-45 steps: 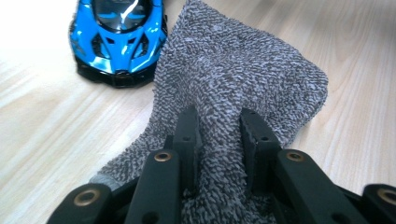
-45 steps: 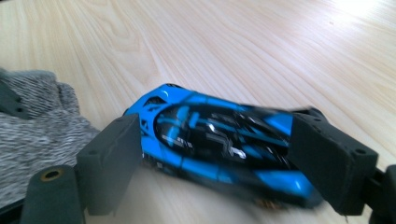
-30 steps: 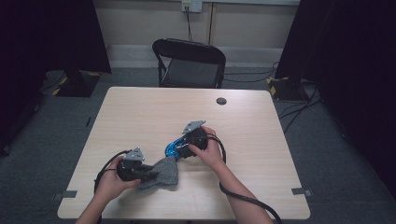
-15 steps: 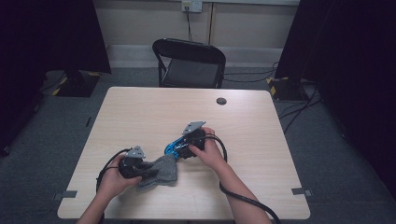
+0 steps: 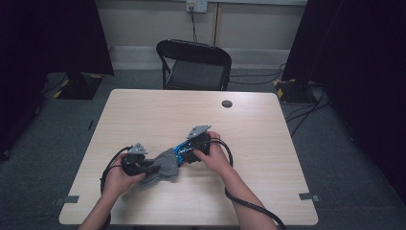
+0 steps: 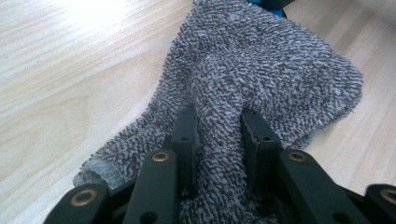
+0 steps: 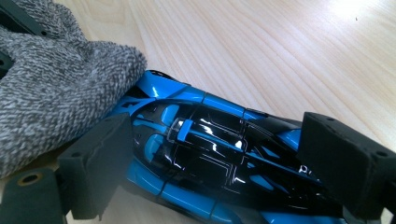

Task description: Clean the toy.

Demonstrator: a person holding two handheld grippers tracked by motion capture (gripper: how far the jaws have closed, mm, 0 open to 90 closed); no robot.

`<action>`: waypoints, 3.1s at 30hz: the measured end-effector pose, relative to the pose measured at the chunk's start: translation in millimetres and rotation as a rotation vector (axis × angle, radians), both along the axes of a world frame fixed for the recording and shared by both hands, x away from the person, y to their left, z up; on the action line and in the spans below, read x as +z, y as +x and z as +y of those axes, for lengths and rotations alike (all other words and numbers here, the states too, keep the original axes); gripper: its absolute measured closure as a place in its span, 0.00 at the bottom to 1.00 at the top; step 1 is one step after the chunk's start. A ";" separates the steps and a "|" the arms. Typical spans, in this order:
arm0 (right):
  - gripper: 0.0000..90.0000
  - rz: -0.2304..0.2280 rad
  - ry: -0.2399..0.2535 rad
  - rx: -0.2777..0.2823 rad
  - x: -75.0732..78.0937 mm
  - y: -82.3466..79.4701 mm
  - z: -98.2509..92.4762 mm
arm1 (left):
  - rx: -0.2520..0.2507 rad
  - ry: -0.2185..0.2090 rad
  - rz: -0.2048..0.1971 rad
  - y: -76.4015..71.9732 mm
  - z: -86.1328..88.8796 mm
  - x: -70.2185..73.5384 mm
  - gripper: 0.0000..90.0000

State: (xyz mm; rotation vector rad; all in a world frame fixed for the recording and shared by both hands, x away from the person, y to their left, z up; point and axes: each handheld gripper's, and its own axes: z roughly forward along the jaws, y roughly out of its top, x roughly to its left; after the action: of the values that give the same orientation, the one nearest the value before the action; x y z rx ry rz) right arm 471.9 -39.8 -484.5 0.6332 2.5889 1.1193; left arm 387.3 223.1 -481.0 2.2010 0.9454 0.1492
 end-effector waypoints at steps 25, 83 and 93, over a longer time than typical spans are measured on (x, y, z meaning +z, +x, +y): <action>0.12 0.015 0.004 -0.005 0.1 -2.5 -1.3 | 0.059 0.018 0.053 -9.2 8.0 0.6 0.77; 0.11 0.014 0.010 -0.014 -0.3 -3.6 -1.8 | 0.215 -0.077 -0.021 3.8 50.8 6.6 0.81; 0.11 0.018 0.006 -0.014 0.0 -3.4 -1.5 | -0.052 -0.153 0.015 -17.9 11.8 22.5 0.81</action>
State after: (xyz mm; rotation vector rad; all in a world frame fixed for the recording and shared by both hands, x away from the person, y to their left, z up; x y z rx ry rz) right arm 468.5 -41.3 -484.5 0.6651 2.5922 1.1231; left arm 369.4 234.9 -458.5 2.0863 0.8779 0.0344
